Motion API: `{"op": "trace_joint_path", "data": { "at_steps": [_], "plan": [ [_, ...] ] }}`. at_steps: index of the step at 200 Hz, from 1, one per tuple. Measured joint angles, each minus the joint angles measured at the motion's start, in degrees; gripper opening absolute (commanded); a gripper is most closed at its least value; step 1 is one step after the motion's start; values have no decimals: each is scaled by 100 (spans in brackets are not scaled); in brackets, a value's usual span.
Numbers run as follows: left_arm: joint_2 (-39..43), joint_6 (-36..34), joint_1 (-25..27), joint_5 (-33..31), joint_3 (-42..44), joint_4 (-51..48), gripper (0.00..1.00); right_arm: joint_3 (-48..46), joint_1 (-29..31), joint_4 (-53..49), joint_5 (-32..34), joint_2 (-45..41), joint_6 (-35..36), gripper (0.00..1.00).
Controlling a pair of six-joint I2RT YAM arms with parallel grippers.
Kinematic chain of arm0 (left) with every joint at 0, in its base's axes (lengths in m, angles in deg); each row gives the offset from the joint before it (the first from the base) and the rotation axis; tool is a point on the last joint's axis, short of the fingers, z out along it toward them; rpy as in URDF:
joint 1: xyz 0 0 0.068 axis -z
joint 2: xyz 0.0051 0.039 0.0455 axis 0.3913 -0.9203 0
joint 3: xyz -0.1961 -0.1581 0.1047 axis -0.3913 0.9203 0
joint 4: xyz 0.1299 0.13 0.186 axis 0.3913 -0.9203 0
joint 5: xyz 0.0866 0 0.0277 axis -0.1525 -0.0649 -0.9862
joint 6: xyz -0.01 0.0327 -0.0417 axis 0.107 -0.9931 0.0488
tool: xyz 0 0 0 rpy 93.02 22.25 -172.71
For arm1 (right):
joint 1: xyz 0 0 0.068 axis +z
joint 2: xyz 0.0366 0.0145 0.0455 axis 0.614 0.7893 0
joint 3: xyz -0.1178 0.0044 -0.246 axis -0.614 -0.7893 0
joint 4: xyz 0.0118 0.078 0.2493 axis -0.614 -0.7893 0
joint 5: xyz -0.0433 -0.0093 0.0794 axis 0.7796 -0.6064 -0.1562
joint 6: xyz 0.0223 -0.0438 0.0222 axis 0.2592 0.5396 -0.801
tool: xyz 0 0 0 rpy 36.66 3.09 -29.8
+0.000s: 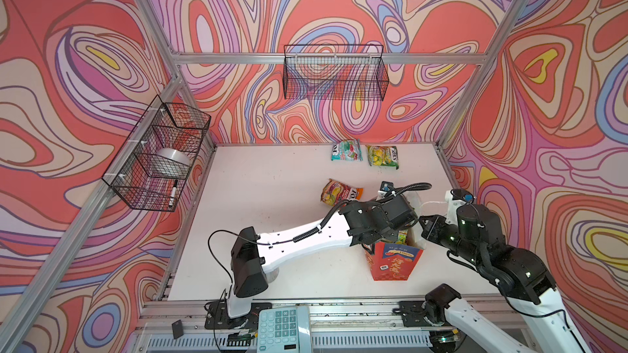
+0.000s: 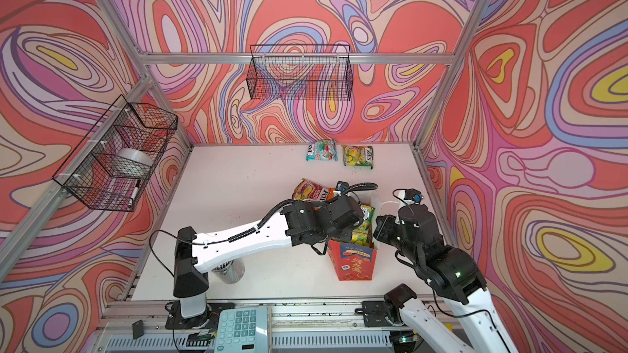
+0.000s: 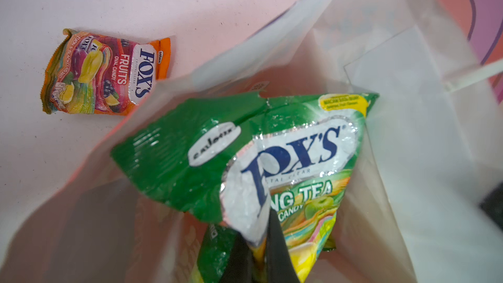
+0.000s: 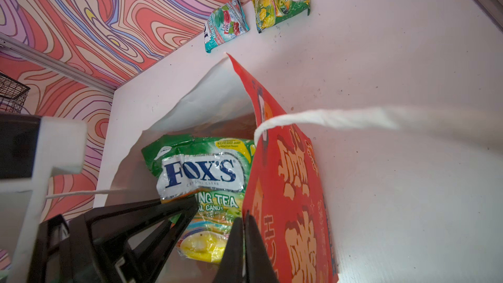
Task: Place the snacks into the paper bag
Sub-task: 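Carry the green packet over the bag and lower it inside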
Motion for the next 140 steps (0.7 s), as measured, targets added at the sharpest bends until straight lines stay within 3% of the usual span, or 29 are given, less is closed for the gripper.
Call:
{"op": "trace_joint_path", "data": {
  "at_steps": [45,107,140],
  "plan": [
    [-166,-87,4,59,-317,-127,44,0,0,-4,11,-2,2,0],
    [627,-638,4,81,-350,-22,46,2,0,-37,33,-46,7,0],
    [522,-1102,4,247,-1071,-76,48,2,0,-37,35,-44,7,0]
  ]
}}
